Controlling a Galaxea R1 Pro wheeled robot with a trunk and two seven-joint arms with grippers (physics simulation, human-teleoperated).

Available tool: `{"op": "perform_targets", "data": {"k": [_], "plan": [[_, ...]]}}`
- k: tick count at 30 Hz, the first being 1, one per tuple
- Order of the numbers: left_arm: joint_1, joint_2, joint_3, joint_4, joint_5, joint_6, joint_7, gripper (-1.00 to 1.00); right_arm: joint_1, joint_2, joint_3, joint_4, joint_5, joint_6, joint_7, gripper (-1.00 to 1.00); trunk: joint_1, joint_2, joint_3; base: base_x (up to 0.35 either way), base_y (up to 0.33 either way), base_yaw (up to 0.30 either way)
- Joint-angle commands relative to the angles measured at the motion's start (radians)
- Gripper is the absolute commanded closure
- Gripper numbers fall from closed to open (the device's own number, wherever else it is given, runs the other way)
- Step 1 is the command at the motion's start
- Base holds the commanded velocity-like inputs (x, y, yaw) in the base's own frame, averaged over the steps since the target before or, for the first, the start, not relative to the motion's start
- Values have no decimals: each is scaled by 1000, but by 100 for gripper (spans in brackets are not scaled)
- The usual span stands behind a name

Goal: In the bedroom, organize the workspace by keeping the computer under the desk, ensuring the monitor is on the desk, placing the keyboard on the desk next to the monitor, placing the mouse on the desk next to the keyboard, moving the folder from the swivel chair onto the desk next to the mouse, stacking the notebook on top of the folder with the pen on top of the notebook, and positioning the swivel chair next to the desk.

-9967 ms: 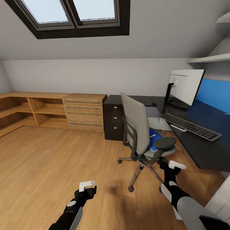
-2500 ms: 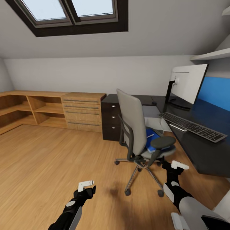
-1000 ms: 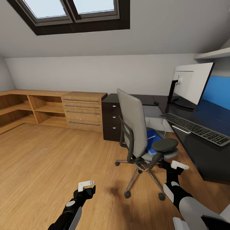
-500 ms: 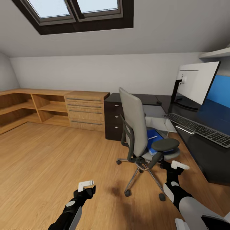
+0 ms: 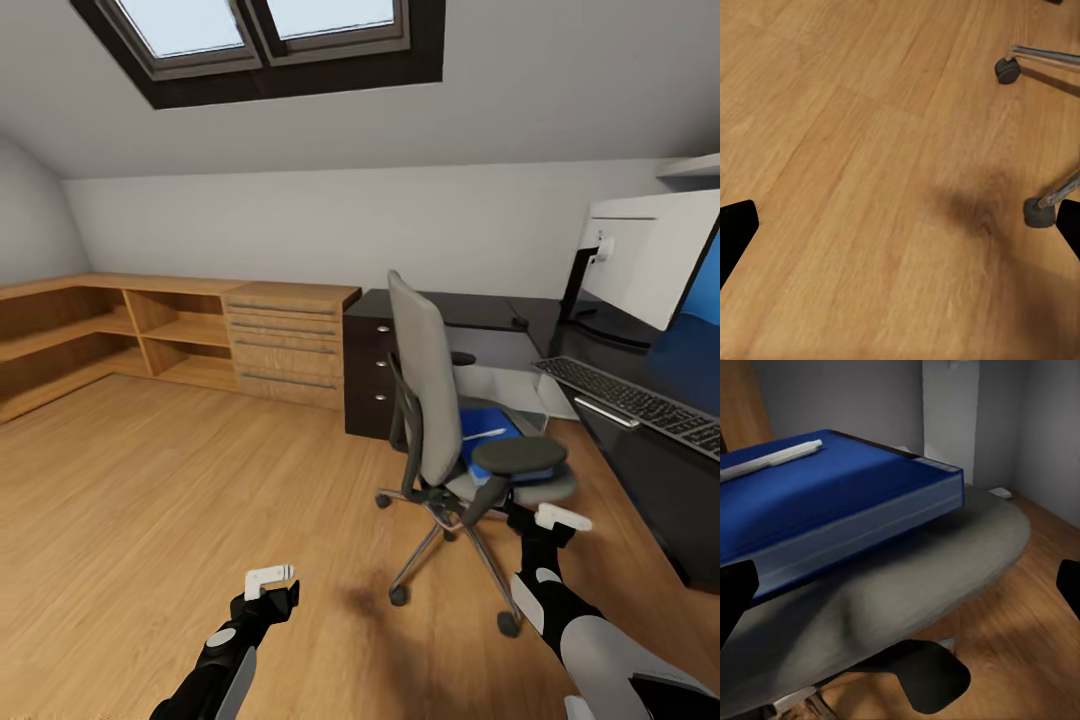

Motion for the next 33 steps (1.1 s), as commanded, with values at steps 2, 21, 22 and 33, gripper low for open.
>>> {"op": "perform_targets", "data": {"k": [2,21,22,33], "plan": [[0,0,-1,-2,10,5,5,-100,-1,0,5,1,-5,-3,0,-100,0,0,-2,0,0,113],[0,-1,-1,-1,10,5,6,-100,-1,4,5,1,-5,-2,0,-100,0,0,-13,0,0,127],[0,-1,-1,-1,10,5,6,-100,-1,4,5,1,-5,-2,0,-100,0,0,-14,0,0,163],[0,-1,-1,-1,11,5,6,-100,-1,6,5,2,-5,-2,0,-100,0,0,-24,0,0,183]]}}
